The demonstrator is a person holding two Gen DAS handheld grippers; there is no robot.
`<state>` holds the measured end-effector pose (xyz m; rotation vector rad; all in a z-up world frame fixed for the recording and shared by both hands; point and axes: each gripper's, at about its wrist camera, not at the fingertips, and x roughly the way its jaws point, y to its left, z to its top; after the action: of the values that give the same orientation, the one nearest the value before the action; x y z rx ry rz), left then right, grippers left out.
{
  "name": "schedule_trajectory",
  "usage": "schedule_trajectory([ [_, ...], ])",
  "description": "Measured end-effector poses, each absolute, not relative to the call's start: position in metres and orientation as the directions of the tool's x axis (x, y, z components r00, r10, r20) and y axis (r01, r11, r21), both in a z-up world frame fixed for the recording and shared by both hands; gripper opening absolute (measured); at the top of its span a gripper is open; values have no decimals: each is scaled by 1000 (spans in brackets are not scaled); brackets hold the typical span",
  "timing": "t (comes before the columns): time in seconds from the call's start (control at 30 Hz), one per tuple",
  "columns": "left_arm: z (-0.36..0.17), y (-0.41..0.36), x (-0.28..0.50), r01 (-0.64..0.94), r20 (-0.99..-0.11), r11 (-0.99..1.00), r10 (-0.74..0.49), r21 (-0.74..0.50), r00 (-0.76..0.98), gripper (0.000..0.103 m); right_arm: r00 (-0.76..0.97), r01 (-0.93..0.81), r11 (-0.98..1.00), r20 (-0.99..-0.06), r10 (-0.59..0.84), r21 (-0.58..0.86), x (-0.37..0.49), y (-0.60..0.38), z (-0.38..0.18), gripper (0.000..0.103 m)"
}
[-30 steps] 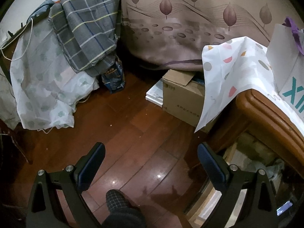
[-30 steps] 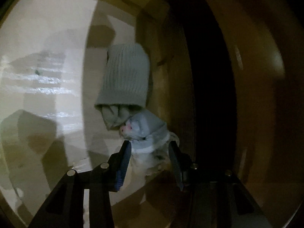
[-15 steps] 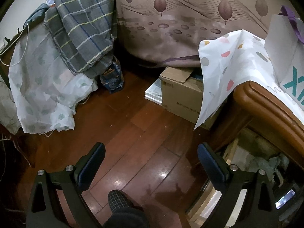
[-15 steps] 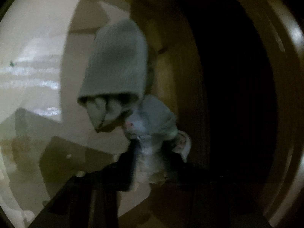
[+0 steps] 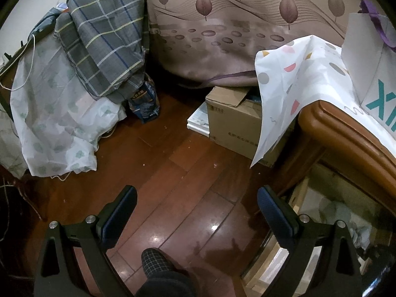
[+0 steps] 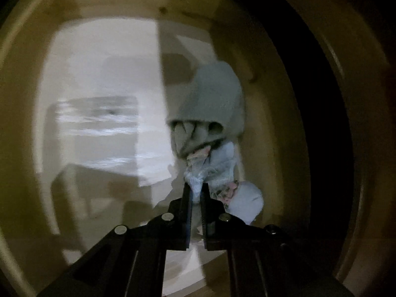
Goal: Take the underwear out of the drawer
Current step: 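Grasp the grey sock bundle with floral print in the drawer with the right tool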
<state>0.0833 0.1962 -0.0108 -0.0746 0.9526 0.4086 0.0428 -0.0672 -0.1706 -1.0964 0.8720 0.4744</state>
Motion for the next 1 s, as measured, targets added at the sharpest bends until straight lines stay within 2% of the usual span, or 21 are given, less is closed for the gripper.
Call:
schedule_trajectory([
  [0.03,-11,196,83,-371,-804,922,306,115,510,97,605,-719,387,-794,-60,-578,35,-64,-167,8],
  [0.1,-11,196,83,-370,-806,922,303,113,508,97,629,-710,374,-776,-44,-597,26,-63,-160,23],
  [0.13,-11,196,83,-368,-808,923,298,108,509,97,634,-705,380,-772,-39,-599,22,-67,-157,43],
  [0.17,-11,195,83,-366,-808,925,294,106,510,97,638,-704,392,-770,-17,-592,20,-69,-151,55],
  [0.3,-10,192,82,-362,-803,925,299,112,515,97,610,-708,457,-792,13,-538,22,-79,-134,60],
  [0.57,-11,191,84,-352,-809,929,290,111,511,97,536,-729,504,-844,-1,-463,68,-103,-156,64],
  [1.0,-17,186,87,-329,-826,938,268,107,496,97,448,-744,579,-892,62,-333,110,-102,-172,65],
])
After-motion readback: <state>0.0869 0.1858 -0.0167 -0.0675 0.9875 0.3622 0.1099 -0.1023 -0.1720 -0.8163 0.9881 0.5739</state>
